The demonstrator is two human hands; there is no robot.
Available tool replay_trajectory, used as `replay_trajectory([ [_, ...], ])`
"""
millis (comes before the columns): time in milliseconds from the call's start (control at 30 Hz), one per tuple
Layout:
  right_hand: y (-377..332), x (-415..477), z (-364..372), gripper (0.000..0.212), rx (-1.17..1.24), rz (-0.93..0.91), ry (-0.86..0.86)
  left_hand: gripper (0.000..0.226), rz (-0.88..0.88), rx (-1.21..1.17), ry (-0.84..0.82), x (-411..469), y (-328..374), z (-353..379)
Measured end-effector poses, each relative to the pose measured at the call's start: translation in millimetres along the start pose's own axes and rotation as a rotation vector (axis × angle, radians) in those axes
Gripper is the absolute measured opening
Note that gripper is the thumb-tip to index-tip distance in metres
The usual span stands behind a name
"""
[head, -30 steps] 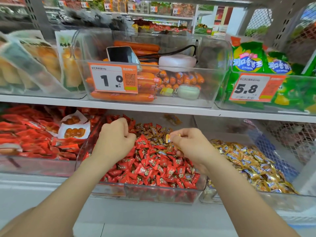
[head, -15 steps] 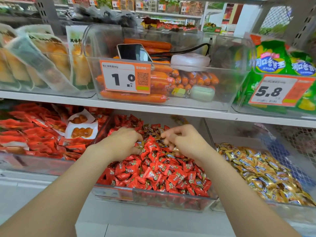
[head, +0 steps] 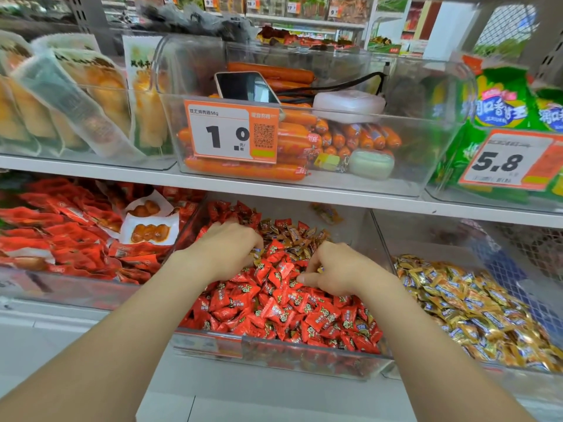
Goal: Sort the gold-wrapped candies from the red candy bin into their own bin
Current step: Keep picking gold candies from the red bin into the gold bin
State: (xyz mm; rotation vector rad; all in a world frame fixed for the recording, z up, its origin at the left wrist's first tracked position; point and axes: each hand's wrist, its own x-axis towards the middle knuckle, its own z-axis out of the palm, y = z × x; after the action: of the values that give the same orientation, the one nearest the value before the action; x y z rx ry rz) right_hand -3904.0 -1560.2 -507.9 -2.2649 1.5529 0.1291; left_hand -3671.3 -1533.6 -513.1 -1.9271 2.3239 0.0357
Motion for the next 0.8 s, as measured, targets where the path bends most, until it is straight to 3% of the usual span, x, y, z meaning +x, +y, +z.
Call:
replay_trajectory([
  [67,-1.1,0.9,1.0,0.025,0.046,-0.031,0.004,0.016,-0.009,-0.019,0.057,-1.8,2.5,0.3],
  [133,-1.5,1.0,-0.4,0.020,0.125,-0.038,0.049,0.021,-0.026,-0.076,0.138,-5.2,6.0,0.2],
  [300,2.8,-4.6,-8.9,0.028,0.327,-0.103,0.137,0.026,-0.059,-0.259,0.290,-9.2,10.2,-4.9],
  [467,-2.0,-3.0,-5.8,0.051,0.464,-0.066,0.253,0.043,-0.083,-0.354,0.261,-12.2,4.7,-5.8],
  [533,-3.9,0.6,-6.3,0.047,0.582,-0.015,0.298,0.044,-0.051,-0.431,0.280,-14.4,2.7,-7.0],
  [633,-6.3,4.5,-2.7,0.021,0.776,-0.010,0.249,0.044,-0.002,-0.623,0.356,-18.4,2.5,-11.8],
  [700,-7.4,13.6,2.9,0.018,0.719,0.000,0.257,0.039,-0.033,-0.718,0.344,-19.0,4.5,-15.6],
  [800,-6.1,32.4,10.7,0.036,0.327,0.038,0.353,0.031,-0.085,-0.851,0.246,-17.7,8.0,-15.9],
])
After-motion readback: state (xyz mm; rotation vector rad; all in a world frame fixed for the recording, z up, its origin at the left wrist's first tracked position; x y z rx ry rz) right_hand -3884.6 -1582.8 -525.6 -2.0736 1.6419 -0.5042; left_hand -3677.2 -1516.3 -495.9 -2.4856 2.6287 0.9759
